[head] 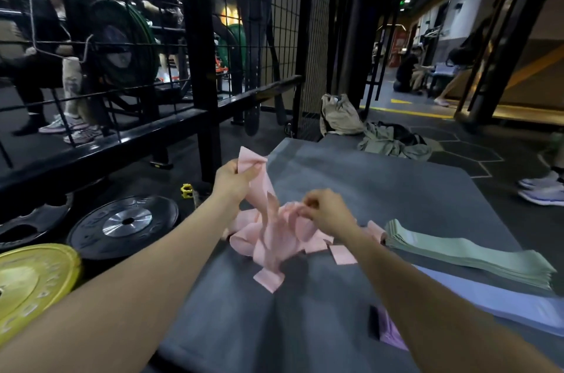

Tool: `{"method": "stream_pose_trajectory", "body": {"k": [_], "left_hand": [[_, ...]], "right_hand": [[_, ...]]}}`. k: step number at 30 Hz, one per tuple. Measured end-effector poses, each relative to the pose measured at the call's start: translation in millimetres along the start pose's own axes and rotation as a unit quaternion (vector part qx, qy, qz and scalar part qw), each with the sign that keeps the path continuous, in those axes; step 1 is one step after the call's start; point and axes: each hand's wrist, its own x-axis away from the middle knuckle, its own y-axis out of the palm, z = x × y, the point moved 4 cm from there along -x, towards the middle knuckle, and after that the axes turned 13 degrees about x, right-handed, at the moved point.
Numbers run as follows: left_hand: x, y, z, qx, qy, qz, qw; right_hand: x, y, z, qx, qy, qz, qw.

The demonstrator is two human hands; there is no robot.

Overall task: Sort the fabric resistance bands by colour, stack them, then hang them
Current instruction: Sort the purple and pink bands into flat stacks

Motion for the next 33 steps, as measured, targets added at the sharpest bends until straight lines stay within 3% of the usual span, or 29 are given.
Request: {"method": "stream_pose_trajectory", "body": {"k": [4, 11, 17, 22, 26, 30, 33], "left_hand": [[-0.4, -0.2, -3.6, -0.050, -0.011, -0.009, 0.999], [-6.7, 2.0, -4.3, -0.079, -0.013, 0.006, 0.997], [-10.4, 0.6, -11.6, -0.216, 0.002, -0.005, 0.976], [-10.0, -8.7, -16.2, -0.275, 0.009, 0.007, 0.961], [-9.9, -11.0, -15.3, -0.226, 0.004, 0.006, 0.974], [-6.1, -3.8, -11.2, -0.180, 0.003, -0.029, 0.983], [-4.3, 0.4, -3.2, -0.128, 0.013, -0.037, 0.991]], "right_hand": [[-17.6, -35.4, -17.8, -0.046, -0.024, 0.084, 0.995], [-45.2, -80.1, -12.3, -0.161, 0.023, 0.193, 0.968], [-56.5, -80.2, 3.7, -0.302, 0.095, 0.207, 0.926], [-50.5, -72.2, 27.7, -0.316, 0.161, 0.252, 0.900], [-49.0, -57.8, 39.1, -0.353, 0.174, 0.216, 0.894], [-44.7, -29.1, 44.7, -0.214, 0.176, 0.108, 0.955], [-39.1, -22.0, 39.5, -0.138, 0.150, 0.067, 0.977]]}}
